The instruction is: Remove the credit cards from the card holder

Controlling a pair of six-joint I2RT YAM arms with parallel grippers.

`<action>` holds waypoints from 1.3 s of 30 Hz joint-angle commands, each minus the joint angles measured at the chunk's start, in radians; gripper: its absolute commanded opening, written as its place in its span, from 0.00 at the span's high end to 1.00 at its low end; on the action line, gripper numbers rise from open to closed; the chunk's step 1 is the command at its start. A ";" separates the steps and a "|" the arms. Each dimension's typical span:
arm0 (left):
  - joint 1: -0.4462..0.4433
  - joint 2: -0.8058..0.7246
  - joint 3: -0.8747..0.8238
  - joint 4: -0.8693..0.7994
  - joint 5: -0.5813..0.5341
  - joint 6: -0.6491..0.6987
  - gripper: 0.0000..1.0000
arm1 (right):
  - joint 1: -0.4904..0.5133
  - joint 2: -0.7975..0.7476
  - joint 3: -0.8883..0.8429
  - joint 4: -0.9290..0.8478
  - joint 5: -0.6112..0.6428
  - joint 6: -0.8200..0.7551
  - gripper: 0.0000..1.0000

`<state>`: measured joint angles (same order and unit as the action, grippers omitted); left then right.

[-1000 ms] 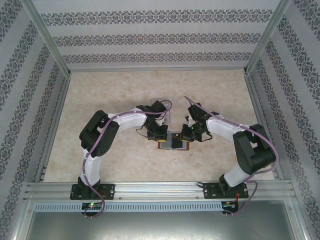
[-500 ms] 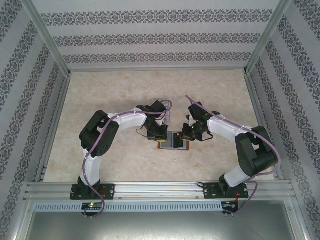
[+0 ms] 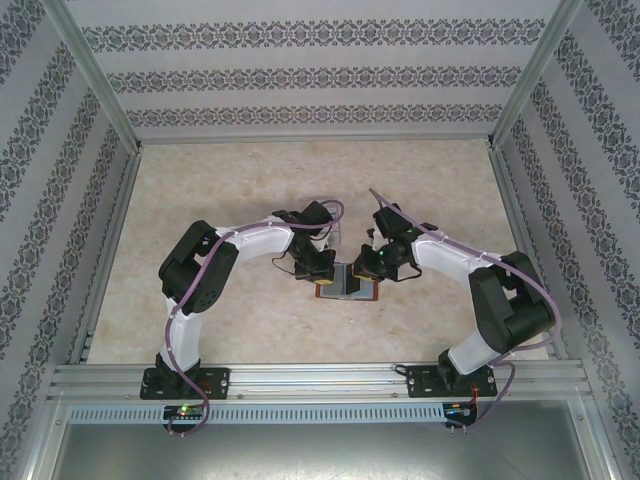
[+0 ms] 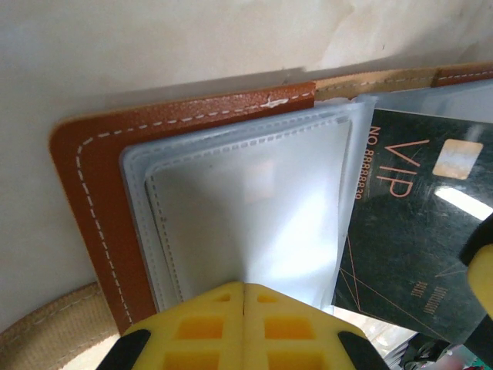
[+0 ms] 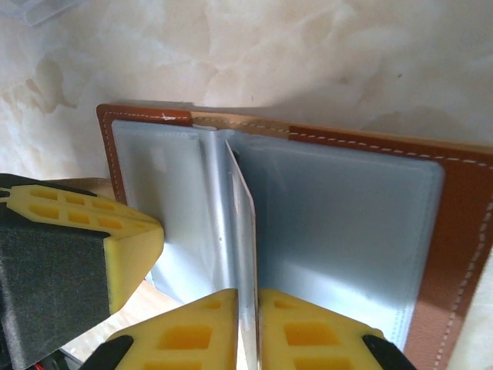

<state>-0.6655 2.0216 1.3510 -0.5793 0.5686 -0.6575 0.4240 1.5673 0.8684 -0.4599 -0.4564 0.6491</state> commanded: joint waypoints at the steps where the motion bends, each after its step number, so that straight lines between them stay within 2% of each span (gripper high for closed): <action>1: 0.007 0.025 -0.010 -0.049 -0.023 0.016 0.99 | 0.015 0.013 0.014 0.005 -0.018 0.012 0.84; 10: 0.007 0.020 -0.011 -0.051 -0.020 0.018 0.99 | 0.018 0.007 0.024 -0.012 0.006 0.012 0.88; 25: 0.007 0.011 -0.006 -0.079 -0.053 0.035 0.99 | 0.012 -0.017 0.071 -0.195 0.180 -0.070 0.95; 39: 0.007 -0.014 -0.019 -0.074 -0.055 0.030 0.99 | 0.012 -0.046 0.095 -0.165 0.117 -0.064 0.94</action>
<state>-0.6655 2.0212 1.3510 -0.5808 0.5648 -0.6460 0.4301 1.5585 0.9382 -0.6064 -0.3344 0.5949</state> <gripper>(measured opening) 0.042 0.060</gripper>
